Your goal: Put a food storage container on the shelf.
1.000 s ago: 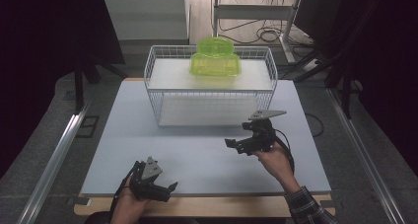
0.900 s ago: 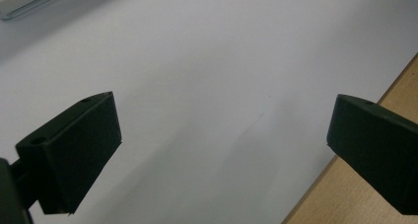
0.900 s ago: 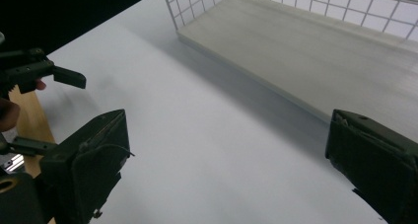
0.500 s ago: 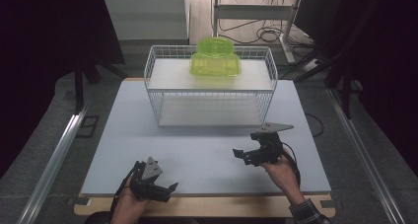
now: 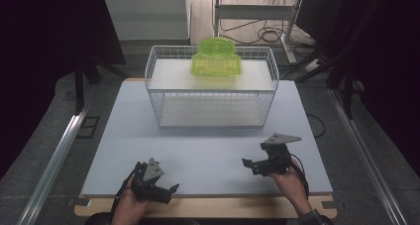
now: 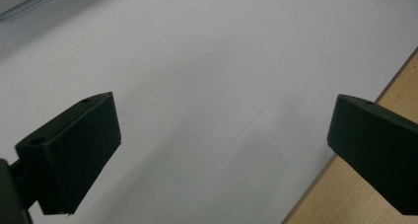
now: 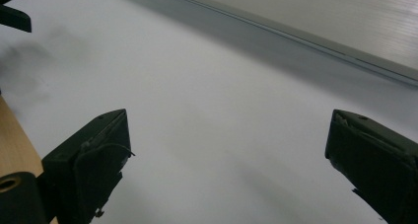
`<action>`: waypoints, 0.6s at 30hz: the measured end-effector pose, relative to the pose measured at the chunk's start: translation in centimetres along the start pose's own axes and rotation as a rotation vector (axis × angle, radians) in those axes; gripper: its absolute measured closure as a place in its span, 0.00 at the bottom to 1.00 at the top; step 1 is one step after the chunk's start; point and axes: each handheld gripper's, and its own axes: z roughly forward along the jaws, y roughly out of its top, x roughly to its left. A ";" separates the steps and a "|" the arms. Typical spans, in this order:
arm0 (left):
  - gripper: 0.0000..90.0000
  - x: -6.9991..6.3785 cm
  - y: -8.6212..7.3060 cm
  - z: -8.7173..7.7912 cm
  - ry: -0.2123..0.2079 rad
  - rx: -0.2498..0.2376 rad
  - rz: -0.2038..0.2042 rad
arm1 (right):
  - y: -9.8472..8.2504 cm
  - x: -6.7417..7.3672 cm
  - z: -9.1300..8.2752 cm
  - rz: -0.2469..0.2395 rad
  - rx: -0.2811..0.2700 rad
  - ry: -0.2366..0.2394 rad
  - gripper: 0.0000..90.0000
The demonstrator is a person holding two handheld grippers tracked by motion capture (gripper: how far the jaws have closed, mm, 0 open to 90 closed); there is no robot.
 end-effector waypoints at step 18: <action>0.00 -0.1 0.0 0.2 0.004 0.014 0.009 | -3.5 -0.1 -0.2 0.011 0.076 -0.041 0.02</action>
